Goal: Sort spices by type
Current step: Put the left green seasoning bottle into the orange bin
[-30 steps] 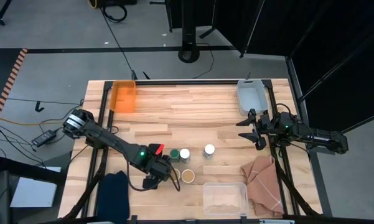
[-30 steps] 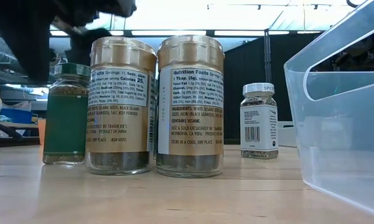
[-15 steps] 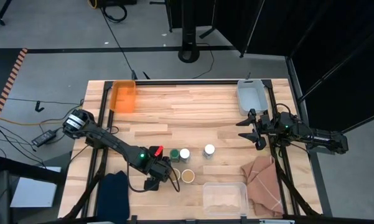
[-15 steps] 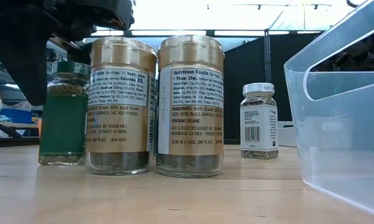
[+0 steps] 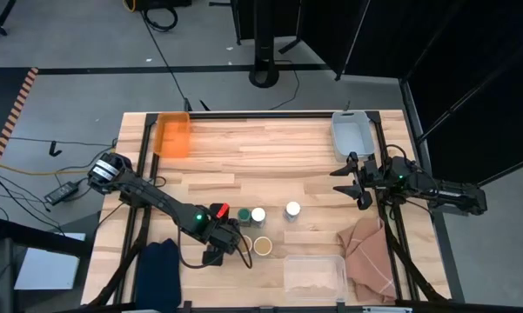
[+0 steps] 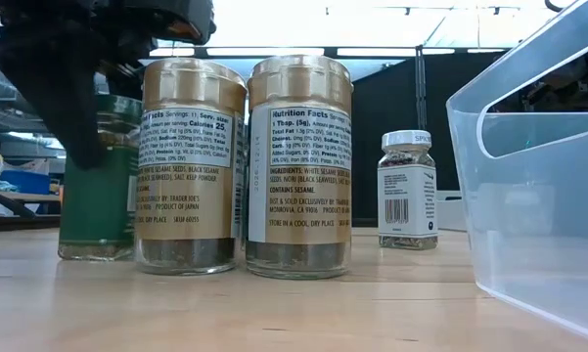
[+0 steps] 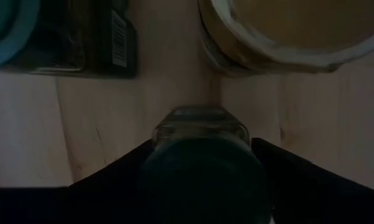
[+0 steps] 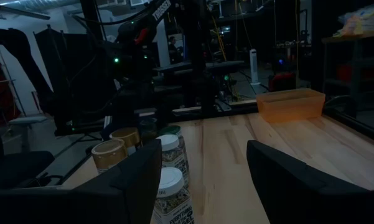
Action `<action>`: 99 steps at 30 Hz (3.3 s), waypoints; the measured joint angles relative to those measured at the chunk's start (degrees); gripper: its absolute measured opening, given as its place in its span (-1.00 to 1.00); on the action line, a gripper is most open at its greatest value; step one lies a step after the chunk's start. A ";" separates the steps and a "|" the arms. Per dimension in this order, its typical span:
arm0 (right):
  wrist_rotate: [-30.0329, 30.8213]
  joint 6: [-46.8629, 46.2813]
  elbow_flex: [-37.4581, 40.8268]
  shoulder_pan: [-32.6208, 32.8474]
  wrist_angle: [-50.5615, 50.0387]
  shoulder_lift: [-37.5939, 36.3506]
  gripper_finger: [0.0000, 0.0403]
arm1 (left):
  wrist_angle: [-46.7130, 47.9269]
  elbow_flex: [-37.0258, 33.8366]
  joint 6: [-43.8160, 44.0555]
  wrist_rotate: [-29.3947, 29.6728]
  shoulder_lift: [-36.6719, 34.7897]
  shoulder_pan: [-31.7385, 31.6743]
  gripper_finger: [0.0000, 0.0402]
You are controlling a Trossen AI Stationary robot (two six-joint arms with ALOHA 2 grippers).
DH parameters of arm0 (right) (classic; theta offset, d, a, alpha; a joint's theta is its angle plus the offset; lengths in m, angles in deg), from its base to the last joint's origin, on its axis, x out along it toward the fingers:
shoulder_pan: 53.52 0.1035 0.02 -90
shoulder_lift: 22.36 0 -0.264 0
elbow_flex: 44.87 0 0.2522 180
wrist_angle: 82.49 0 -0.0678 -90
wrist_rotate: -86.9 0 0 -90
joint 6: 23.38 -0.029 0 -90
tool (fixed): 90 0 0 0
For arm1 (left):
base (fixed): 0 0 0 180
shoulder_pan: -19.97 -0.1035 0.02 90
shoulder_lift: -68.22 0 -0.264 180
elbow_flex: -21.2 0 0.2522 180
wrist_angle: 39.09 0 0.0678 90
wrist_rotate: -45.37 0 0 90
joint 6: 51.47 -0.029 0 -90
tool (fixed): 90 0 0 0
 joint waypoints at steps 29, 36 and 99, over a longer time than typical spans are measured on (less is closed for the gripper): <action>0.00 -0.01 0.00 0.01 0.00 0.00 0.21 | 4.53 1.68 1.40 -4.81 -0.07 -1.63 -0.09; -0.02 -0.01 0.00 0.01 0.00 0.00 0.21 | 9.24 6.13 -0.16 -4.75 -0.02 -1.74 -0.09; 8.83 -20.33 0.00 0.01 15.52 0.00 0.20 | 43.48 41.60 8.77 11.74 -0.55 -13.11 -0.08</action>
